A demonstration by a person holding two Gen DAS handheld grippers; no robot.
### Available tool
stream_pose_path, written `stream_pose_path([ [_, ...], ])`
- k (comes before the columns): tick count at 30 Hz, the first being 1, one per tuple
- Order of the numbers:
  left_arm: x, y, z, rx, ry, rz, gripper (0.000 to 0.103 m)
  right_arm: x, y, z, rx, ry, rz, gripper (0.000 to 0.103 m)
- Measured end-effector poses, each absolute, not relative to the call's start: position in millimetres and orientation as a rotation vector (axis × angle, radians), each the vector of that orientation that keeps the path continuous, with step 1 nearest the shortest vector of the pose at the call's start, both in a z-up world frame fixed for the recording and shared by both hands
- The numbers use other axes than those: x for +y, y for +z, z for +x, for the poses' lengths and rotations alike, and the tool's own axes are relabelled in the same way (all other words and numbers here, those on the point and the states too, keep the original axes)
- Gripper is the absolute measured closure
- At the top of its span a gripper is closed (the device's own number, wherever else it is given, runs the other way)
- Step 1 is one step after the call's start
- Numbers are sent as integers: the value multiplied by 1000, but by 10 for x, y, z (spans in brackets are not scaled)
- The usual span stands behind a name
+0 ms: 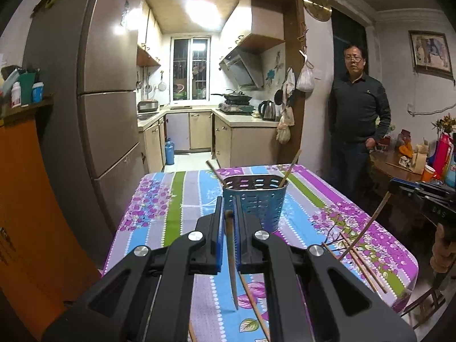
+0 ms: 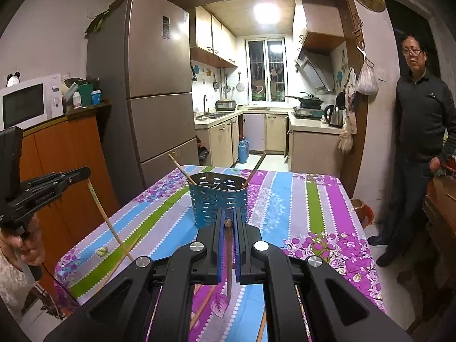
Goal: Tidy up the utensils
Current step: 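Carry both upright chopsticks over the blue utensil holder and lower them in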
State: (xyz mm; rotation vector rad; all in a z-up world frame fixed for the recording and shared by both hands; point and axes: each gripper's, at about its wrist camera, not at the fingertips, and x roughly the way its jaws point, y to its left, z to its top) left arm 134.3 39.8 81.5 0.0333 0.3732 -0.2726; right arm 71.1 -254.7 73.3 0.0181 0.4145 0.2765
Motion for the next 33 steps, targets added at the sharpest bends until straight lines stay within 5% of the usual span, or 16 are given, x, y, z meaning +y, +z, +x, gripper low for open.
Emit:
stream_pose_path([
  [33, -245, 1942, 2232, 164, -315, 91, 99, -1979, 2123, 1711, 242, 282, -59, 96],
])
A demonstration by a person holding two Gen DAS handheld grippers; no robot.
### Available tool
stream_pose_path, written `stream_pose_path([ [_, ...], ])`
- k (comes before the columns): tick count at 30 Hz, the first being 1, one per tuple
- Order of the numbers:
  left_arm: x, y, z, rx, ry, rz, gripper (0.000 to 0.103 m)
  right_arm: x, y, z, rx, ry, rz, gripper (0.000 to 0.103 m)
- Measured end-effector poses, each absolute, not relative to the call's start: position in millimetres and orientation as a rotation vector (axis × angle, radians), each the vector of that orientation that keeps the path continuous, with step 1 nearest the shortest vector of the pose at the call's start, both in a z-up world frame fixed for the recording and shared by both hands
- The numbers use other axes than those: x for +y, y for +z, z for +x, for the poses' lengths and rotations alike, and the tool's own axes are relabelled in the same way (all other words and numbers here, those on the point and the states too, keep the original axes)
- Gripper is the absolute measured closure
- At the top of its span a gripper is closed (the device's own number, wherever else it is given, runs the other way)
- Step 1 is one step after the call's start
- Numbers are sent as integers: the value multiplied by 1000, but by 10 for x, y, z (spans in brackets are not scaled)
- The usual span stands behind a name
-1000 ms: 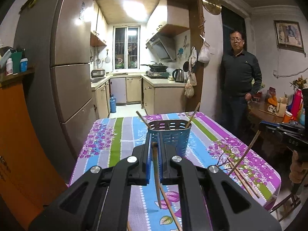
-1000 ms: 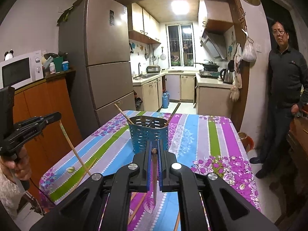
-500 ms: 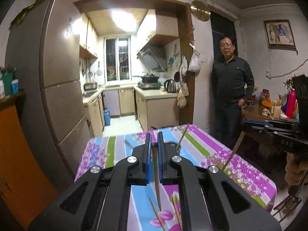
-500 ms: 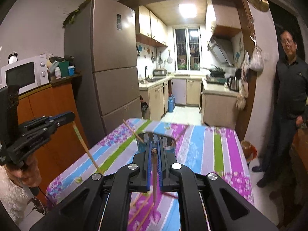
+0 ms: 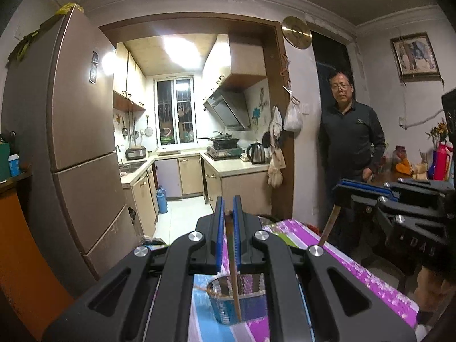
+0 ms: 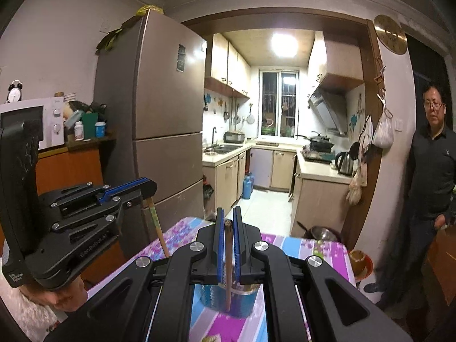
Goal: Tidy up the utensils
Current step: 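Carry both upright chopsticks over the blue utensil holder and lower them in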
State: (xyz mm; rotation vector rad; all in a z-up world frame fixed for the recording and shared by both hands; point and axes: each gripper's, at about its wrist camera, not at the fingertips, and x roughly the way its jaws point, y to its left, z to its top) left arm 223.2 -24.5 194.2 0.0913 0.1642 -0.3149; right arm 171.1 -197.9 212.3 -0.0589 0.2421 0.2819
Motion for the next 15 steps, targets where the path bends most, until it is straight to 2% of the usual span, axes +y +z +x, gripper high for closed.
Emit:
stream_pose_path([
  [9, -257, 2070, 2765, 108, -306, 18, 99, -1951, 2061, 2318, 222, 229, -26, 96],
  [15, -386, 1790, 3059, 144, -307, 26, 99, -2020, 1776, 2679, 242, 204, 41, 96],
])
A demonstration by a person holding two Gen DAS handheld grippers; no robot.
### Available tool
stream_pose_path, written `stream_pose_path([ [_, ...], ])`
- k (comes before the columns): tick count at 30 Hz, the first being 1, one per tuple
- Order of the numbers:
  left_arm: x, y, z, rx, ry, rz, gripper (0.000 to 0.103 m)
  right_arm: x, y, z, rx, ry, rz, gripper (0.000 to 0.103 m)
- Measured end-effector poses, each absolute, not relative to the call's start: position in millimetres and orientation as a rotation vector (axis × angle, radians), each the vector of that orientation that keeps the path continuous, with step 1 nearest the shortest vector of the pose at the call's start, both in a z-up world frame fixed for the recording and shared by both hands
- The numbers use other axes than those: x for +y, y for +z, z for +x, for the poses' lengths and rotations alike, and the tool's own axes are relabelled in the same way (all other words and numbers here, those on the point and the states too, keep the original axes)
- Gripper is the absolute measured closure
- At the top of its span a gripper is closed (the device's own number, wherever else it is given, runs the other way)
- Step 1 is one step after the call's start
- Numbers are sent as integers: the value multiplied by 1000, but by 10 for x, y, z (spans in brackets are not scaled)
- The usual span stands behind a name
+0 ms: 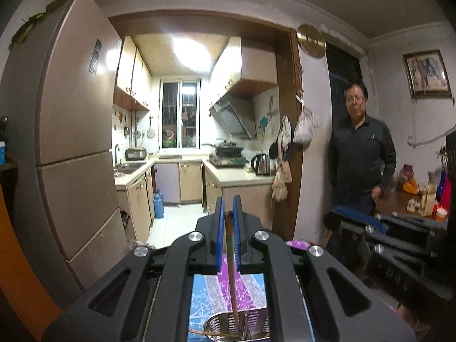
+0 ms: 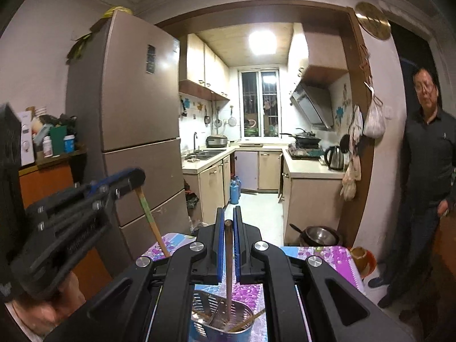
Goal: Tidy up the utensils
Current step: 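Carry both upright chopsticks over the blue utensil holder and lower them in, then open the left tool releasing its chopstick while the right tool releases its own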
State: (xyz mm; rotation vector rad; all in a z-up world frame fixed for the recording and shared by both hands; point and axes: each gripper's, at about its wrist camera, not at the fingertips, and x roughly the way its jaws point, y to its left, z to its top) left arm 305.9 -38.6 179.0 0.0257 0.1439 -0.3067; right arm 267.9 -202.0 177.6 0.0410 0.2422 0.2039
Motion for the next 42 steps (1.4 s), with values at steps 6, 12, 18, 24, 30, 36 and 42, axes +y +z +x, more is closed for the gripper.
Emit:
stream_pose_path([
  [6, -473, 1319, 3294, 219, -296, 40, 99, -2035, 1405, 2930, 306, 170, 83, 96],
  [12, -525, 874, 3406, 286, -270, 81, 99, -1961, 1075, 3060, 376, 165, 105, 96],
  [18, -511, 649, 3379, 315, -237, 98, 98, -1857, 920, 3101, 428, 189, 93, 96],
  [24, -387, 722, 3291, 320, -207, 82, 98, -1920, 983, 2951, 415, 174, 95, 96],
  [30, -117, 1116, 3022, 251, -193, 8, 97, -2085, 1314, 2520, 371, 195, 85, 95],
  [36, 349, 1544, 2293, 104, -146, -21, 87, -2461, 1659, 1516, 311, 274, 84, 93],
  [42, 704, 1539, 1171, -31, -128, 3, 55, -2752, 1553, 479, 275, 329, 43, 72],
])
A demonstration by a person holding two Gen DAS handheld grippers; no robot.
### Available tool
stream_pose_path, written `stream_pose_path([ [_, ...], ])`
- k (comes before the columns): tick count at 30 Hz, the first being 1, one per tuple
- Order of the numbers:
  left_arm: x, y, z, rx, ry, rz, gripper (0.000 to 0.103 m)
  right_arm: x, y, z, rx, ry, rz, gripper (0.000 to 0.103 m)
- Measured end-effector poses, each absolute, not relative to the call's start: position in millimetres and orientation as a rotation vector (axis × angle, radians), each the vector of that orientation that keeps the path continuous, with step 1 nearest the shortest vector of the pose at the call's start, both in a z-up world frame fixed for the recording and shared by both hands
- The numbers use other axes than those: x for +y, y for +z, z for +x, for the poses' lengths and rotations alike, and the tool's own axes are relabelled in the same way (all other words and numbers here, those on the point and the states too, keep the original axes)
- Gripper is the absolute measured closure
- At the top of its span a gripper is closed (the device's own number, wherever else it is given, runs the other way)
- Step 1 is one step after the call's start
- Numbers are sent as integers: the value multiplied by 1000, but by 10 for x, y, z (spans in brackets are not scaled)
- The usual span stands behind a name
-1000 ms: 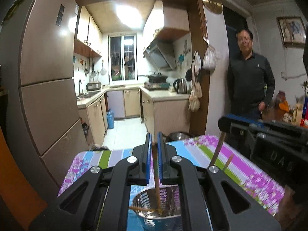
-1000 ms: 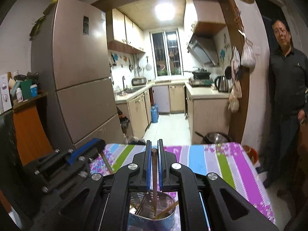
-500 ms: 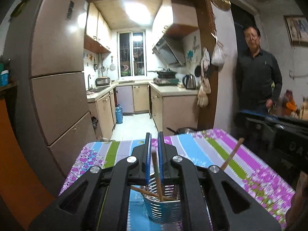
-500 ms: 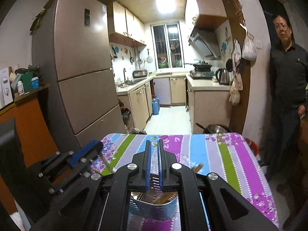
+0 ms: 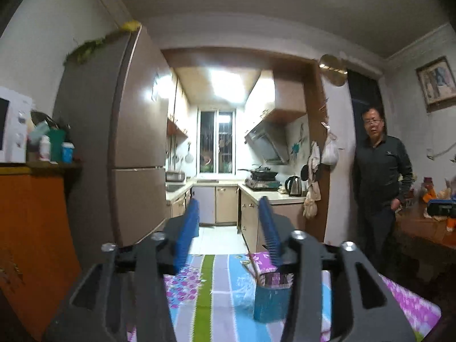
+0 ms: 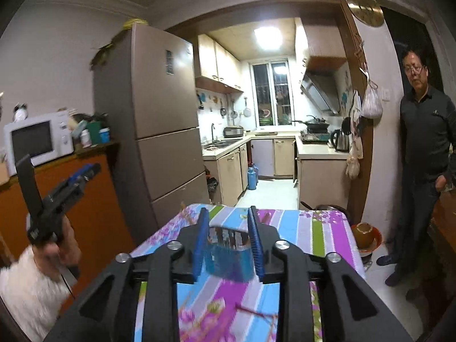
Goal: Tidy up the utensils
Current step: 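Open the left tool releasing its chopstick while the right tool releases its own, then withdraw both open tools from the holder back over the chopstick row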
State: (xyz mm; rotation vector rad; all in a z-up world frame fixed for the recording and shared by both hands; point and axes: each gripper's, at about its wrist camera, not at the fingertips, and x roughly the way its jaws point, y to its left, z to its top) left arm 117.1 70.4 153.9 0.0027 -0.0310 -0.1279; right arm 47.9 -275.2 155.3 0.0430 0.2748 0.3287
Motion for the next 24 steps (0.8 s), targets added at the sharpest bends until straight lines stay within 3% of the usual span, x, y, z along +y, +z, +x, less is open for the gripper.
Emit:
stream_pose_path([
  [7, 693, 978, 318, 29, -130, 133, 45, -3097, 829, -236, 363, 322, 68, 66],
  [24, 681, -1013, -9, 610, -33, 24, 46, -3177, -1261, -782, 696, 71, 161, 66],
])
